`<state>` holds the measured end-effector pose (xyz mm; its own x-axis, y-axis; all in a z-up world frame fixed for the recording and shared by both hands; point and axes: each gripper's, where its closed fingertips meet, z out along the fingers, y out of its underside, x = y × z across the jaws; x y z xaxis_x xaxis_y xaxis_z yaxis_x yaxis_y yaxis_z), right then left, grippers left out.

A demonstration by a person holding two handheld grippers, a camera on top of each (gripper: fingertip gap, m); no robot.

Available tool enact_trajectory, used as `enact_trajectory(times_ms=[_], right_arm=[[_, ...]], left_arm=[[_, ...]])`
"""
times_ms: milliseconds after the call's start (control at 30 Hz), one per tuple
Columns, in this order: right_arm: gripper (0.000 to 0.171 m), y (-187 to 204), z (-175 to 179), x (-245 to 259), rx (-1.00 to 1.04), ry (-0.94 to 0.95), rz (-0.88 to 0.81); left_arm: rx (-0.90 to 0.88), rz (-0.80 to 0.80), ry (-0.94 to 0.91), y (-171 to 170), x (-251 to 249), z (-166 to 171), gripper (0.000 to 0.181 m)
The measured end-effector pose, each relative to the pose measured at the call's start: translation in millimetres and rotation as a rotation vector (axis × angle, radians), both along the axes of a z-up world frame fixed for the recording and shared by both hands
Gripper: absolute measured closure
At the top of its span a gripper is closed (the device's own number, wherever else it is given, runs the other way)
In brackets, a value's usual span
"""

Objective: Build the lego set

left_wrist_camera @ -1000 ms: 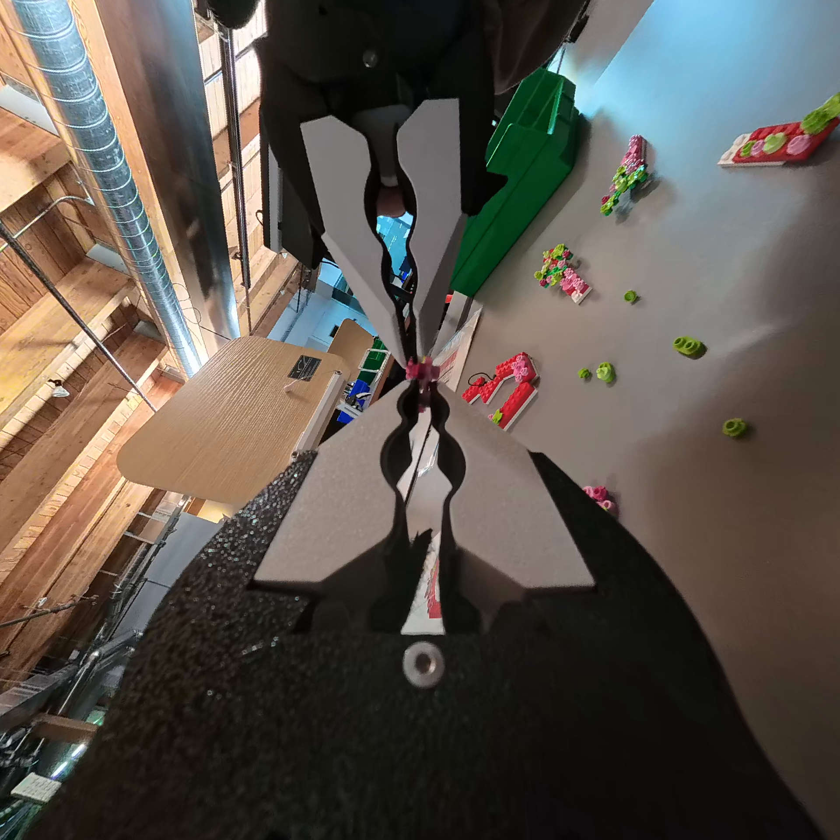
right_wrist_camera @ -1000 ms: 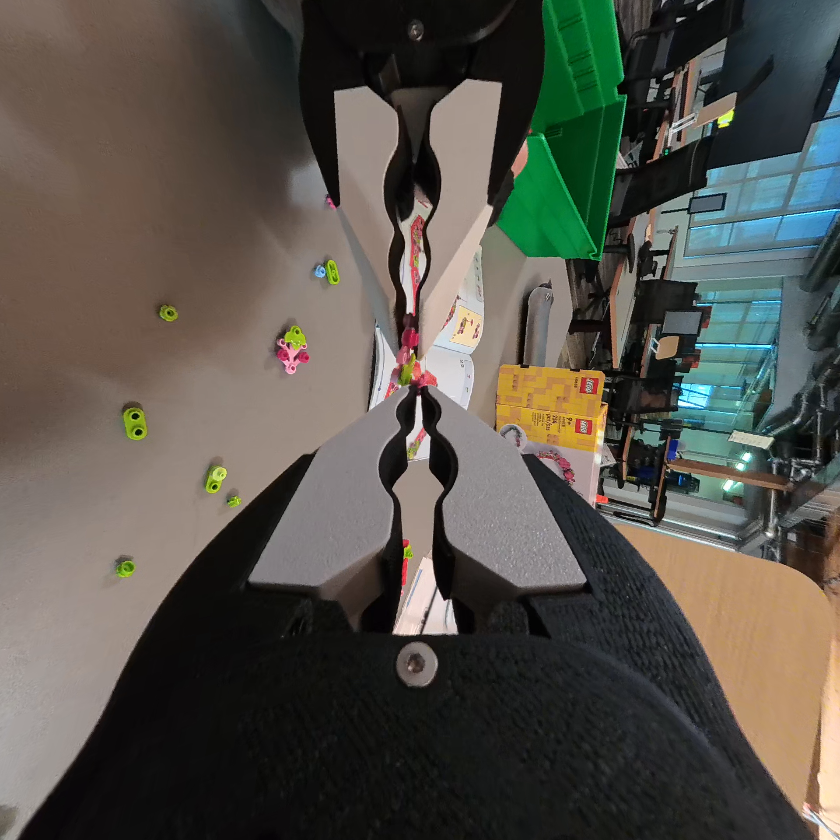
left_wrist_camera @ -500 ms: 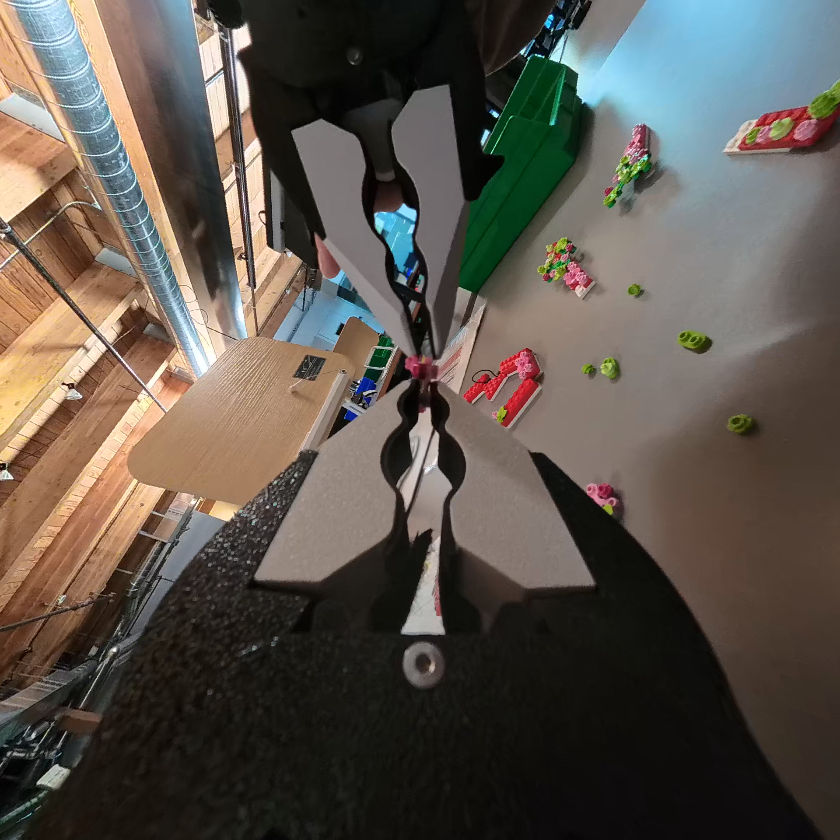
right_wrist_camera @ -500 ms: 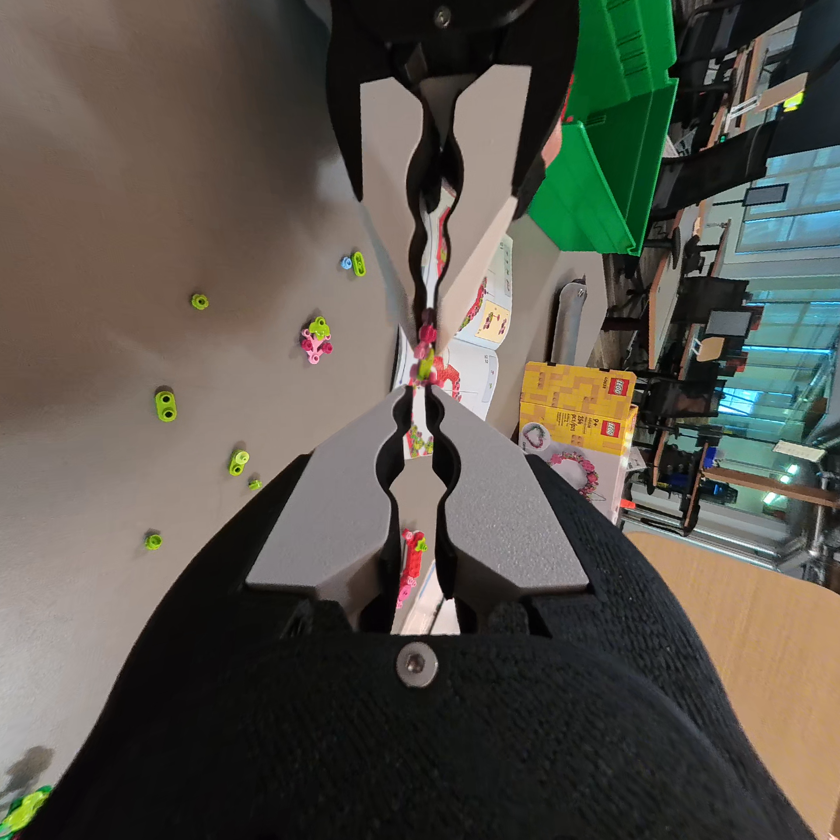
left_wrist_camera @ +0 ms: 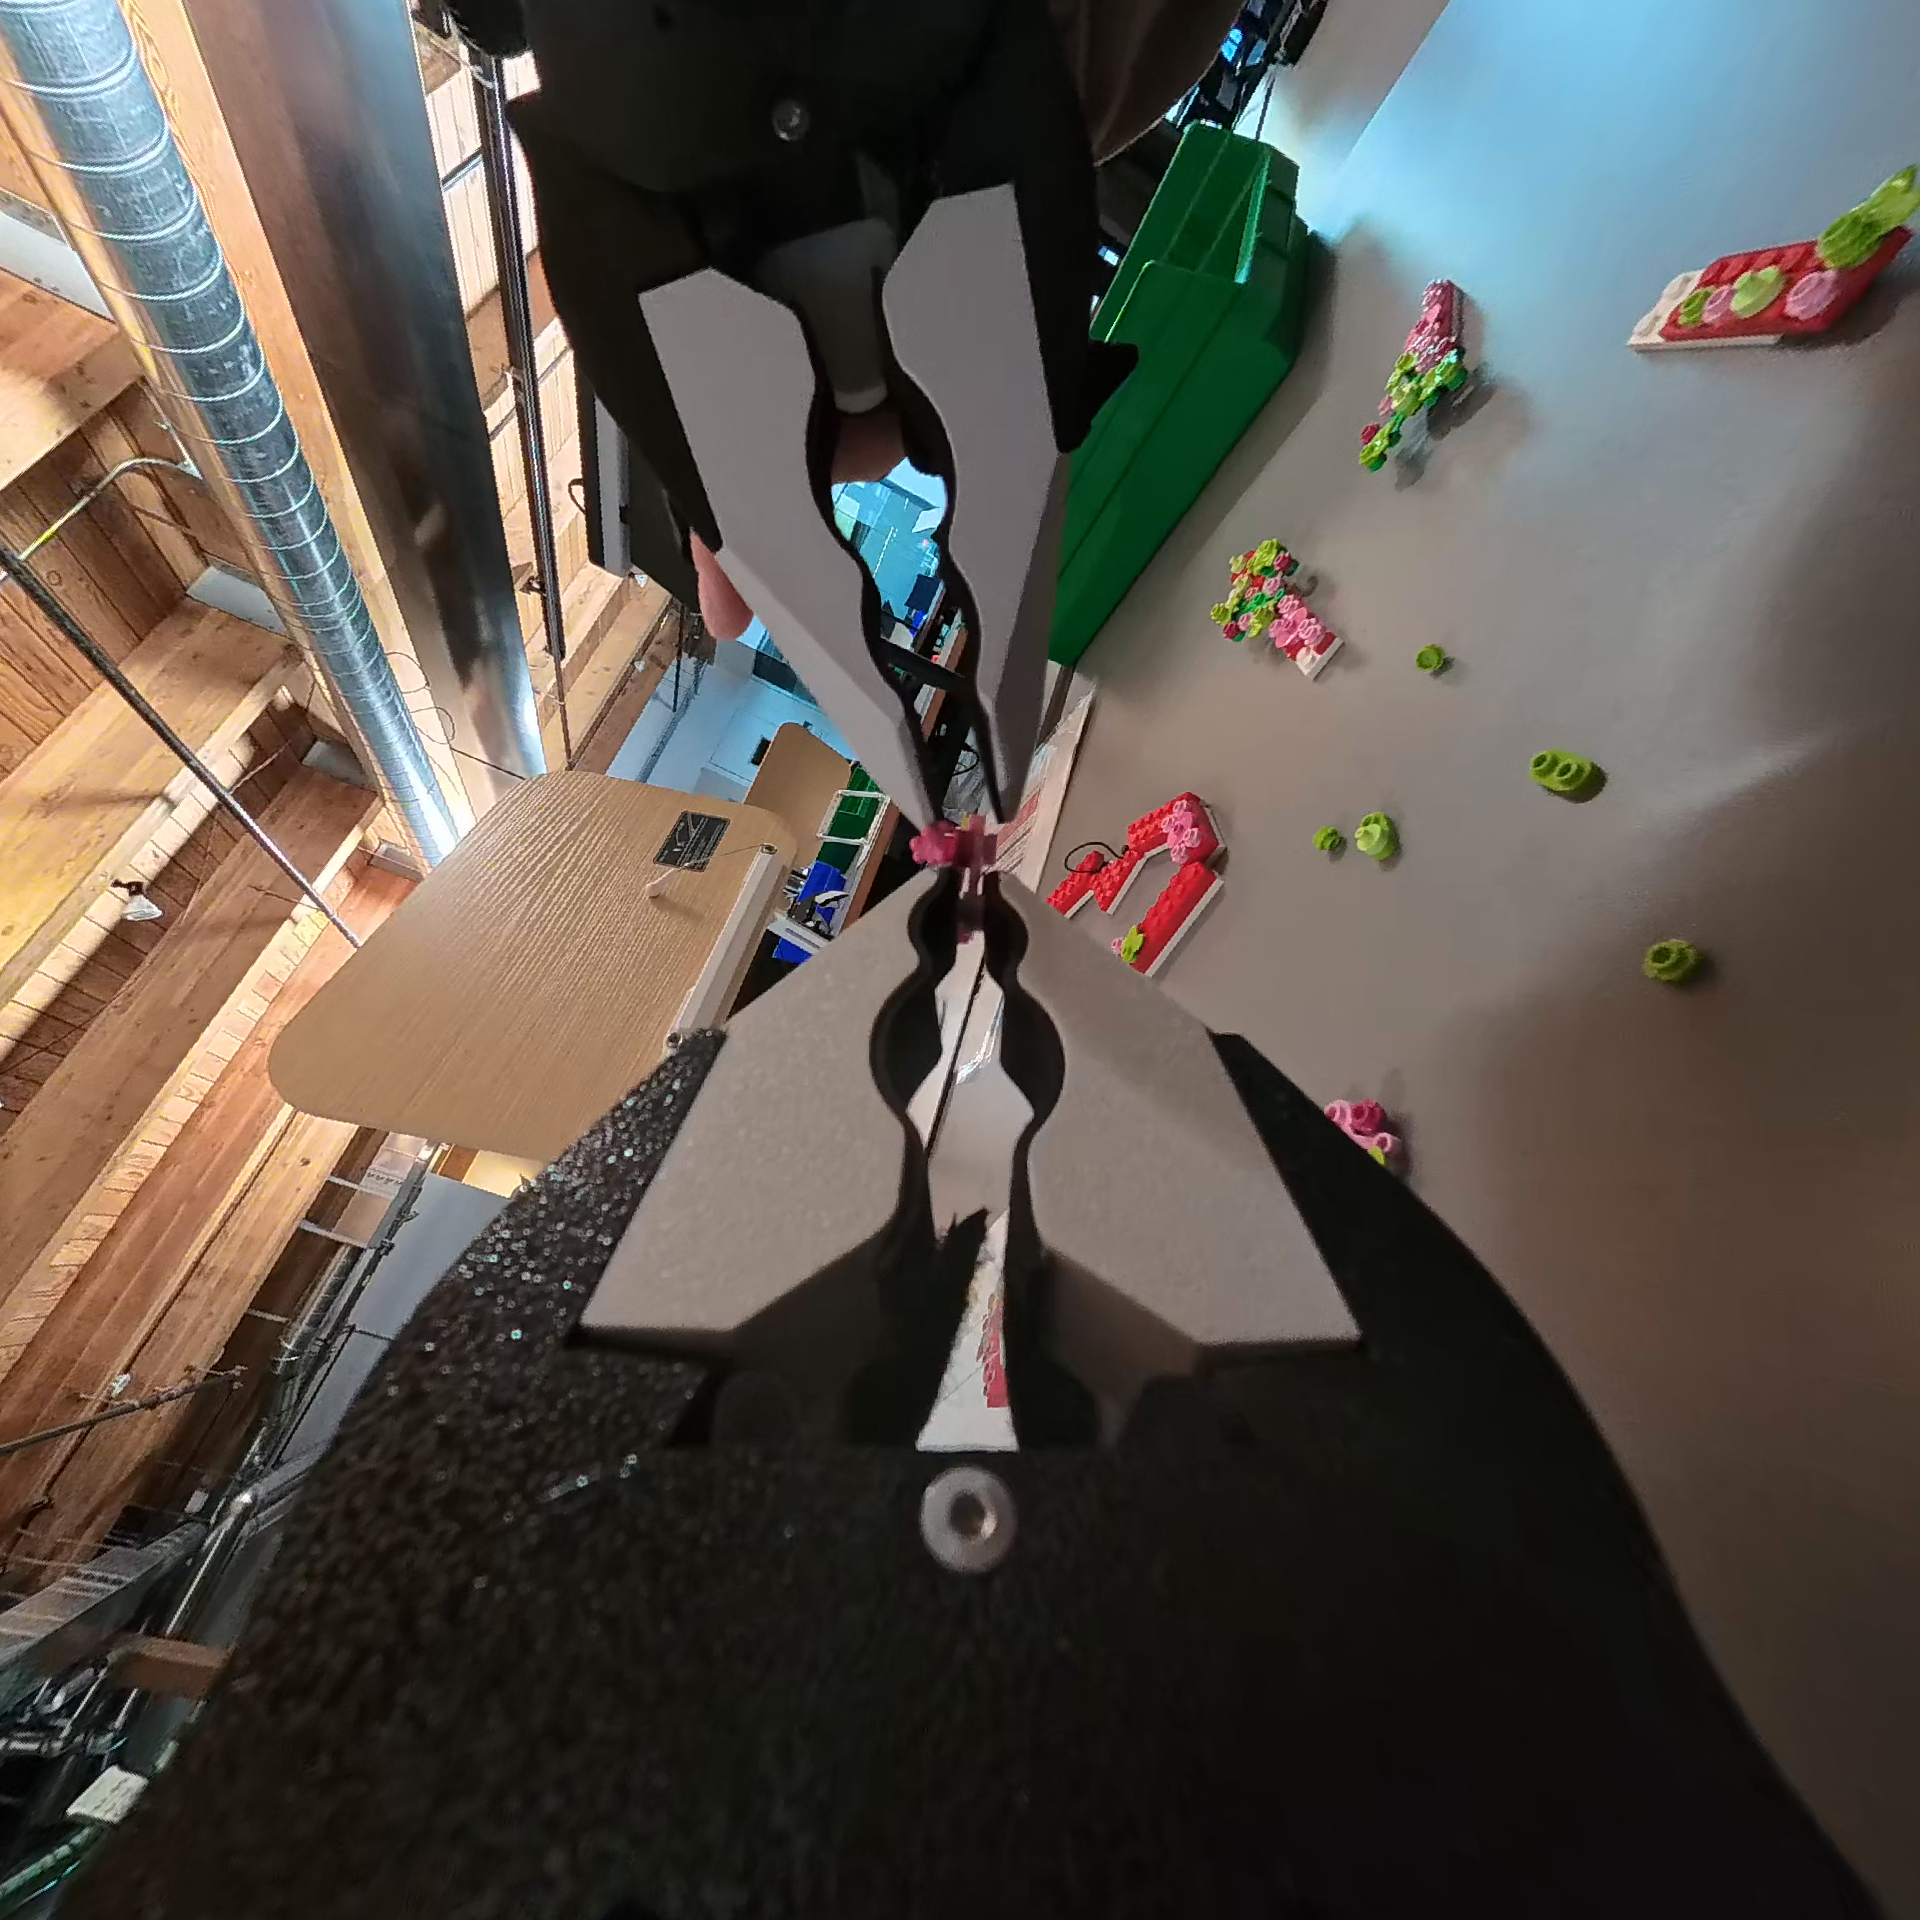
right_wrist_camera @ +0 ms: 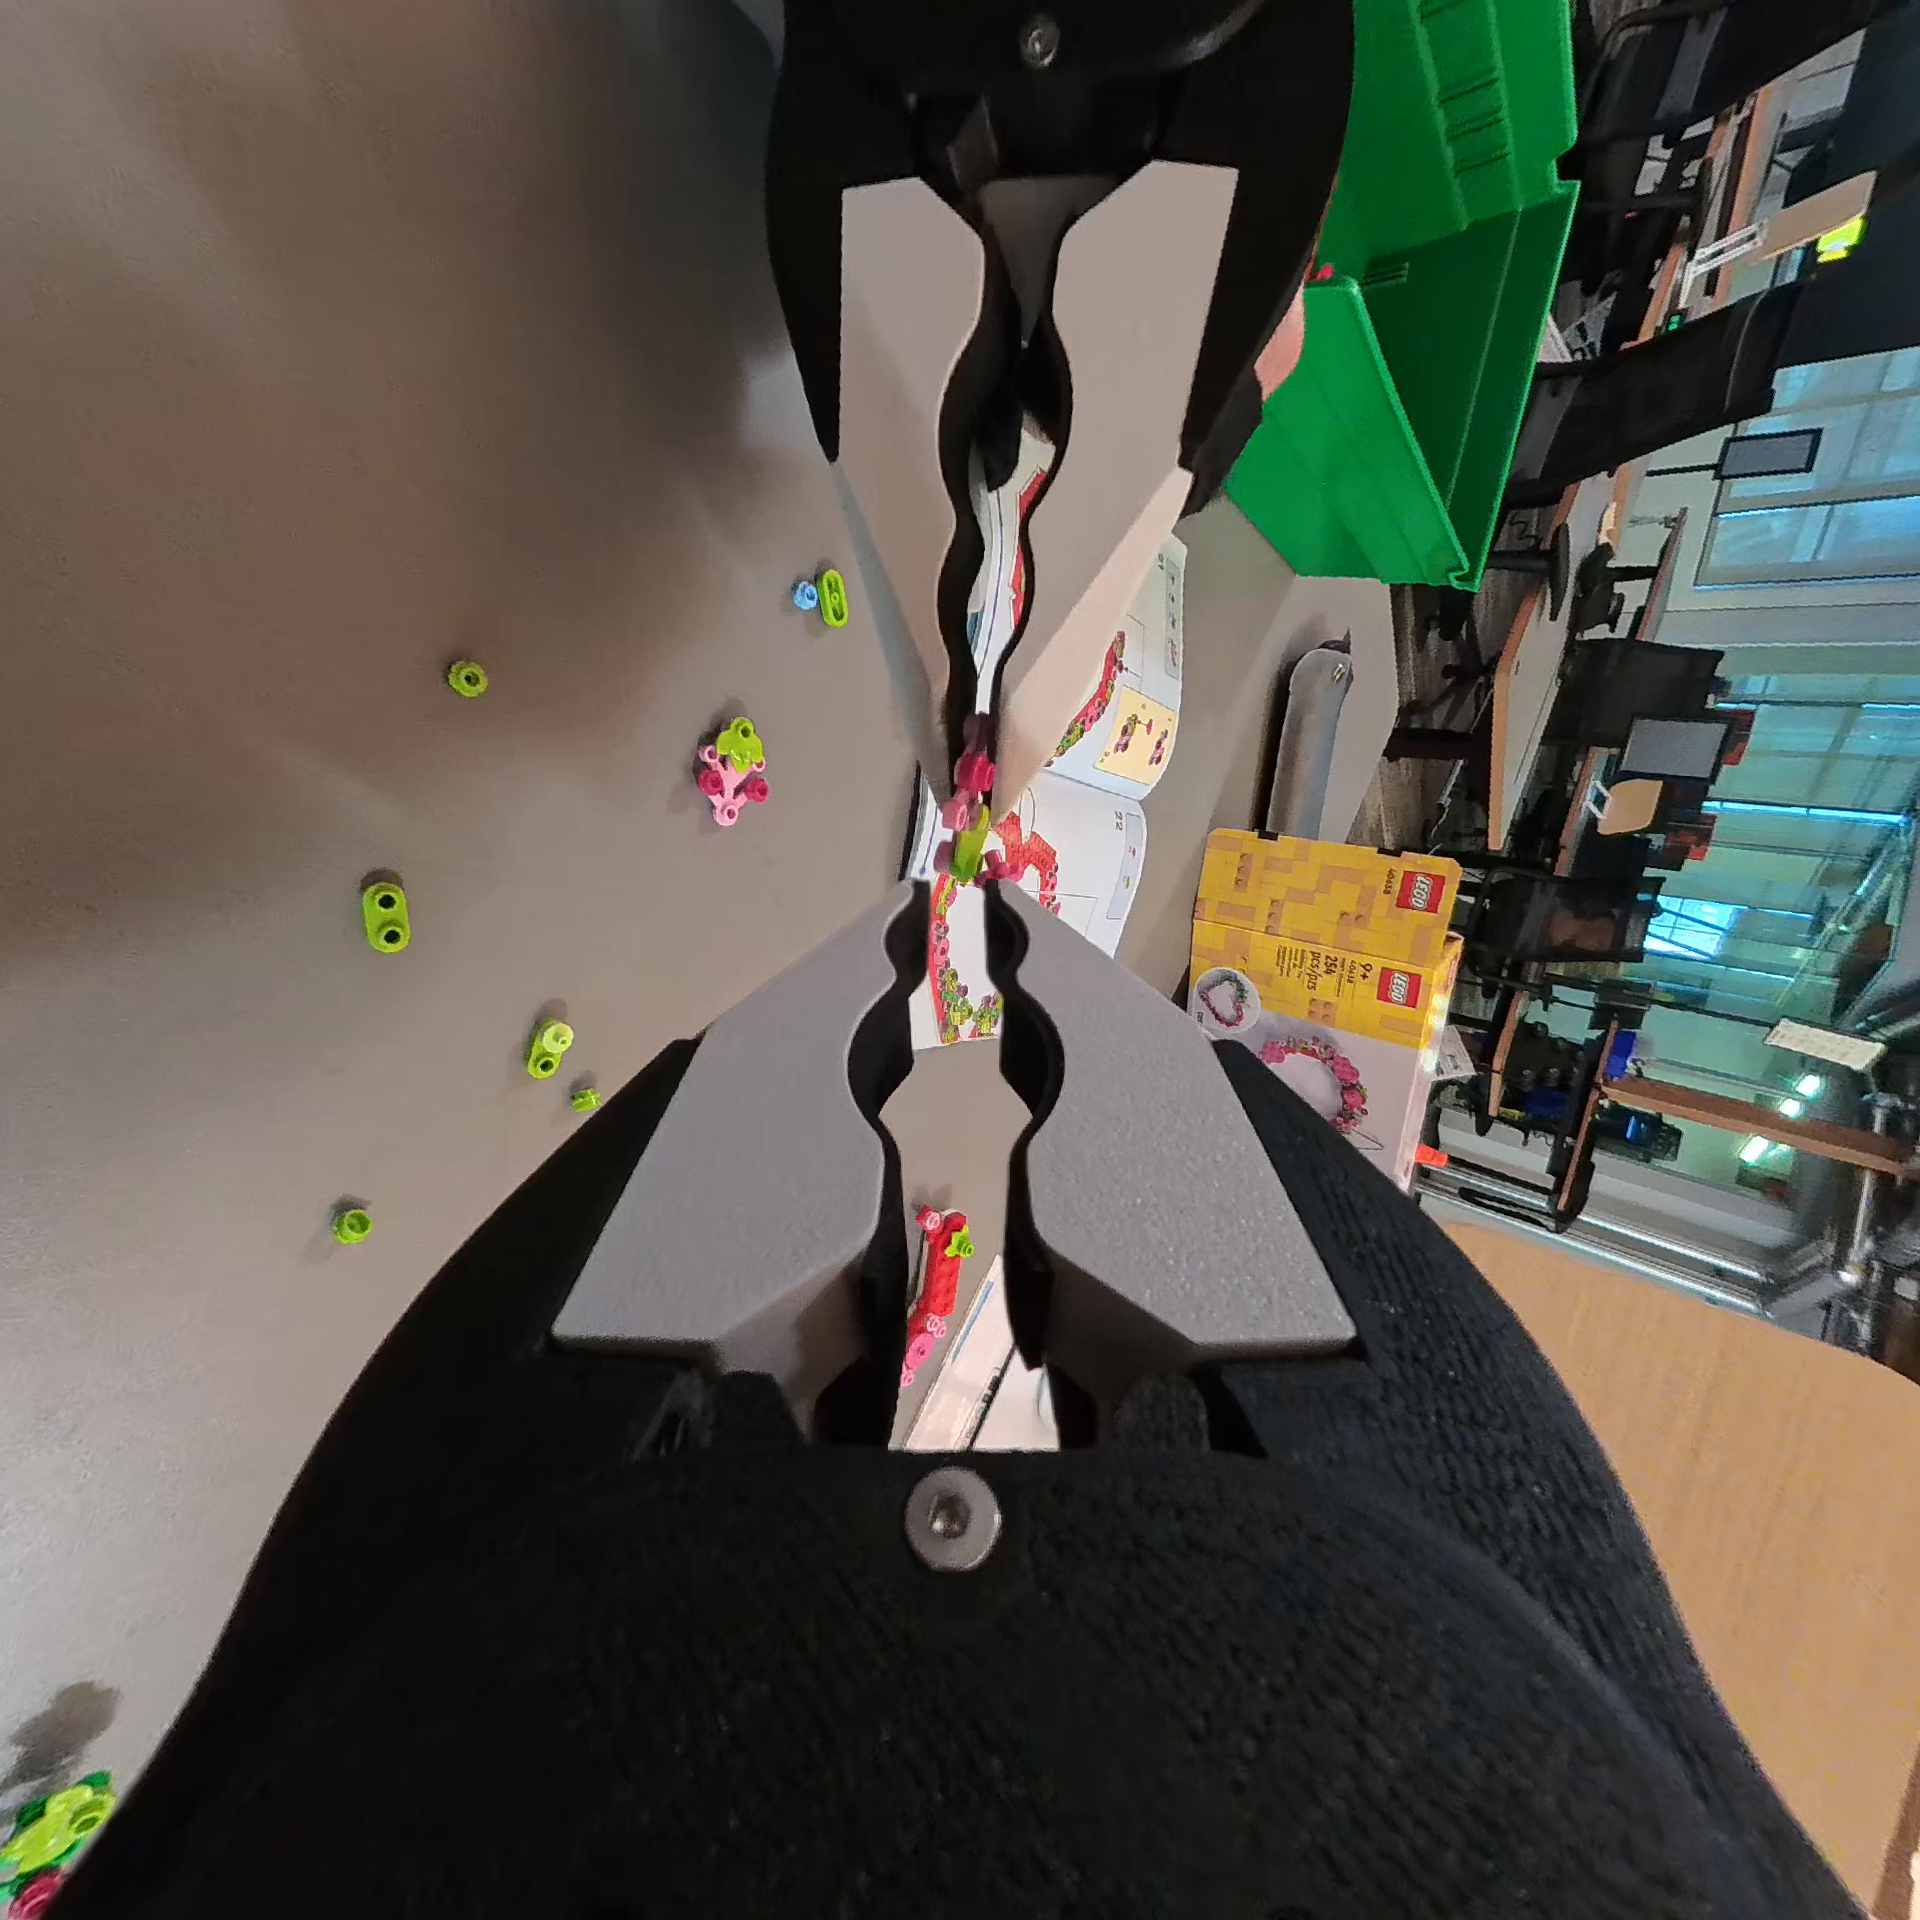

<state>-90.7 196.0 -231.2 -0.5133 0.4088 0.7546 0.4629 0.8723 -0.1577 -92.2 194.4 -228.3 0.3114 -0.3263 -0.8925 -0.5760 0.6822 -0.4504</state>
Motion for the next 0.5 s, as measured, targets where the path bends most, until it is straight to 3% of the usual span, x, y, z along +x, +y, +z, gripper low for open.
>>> enact_trajectory(times_ms=[33,333,500], right_arm=[[0.161,0,0,0,0.003,0.001,0.001],[0.161,-1,-3,-1,0.008,-0.006,-0.006],[0.16,17,4,5,-0.077,0.094,-0.168]], left_arm=[[0.0,-0.001,0.0,0,0,0,0.18],[0.002,0.008,0.017,1,-1,-2,0.18],[-0.009,0.124,0.015,21,-20,-3,0.18]])
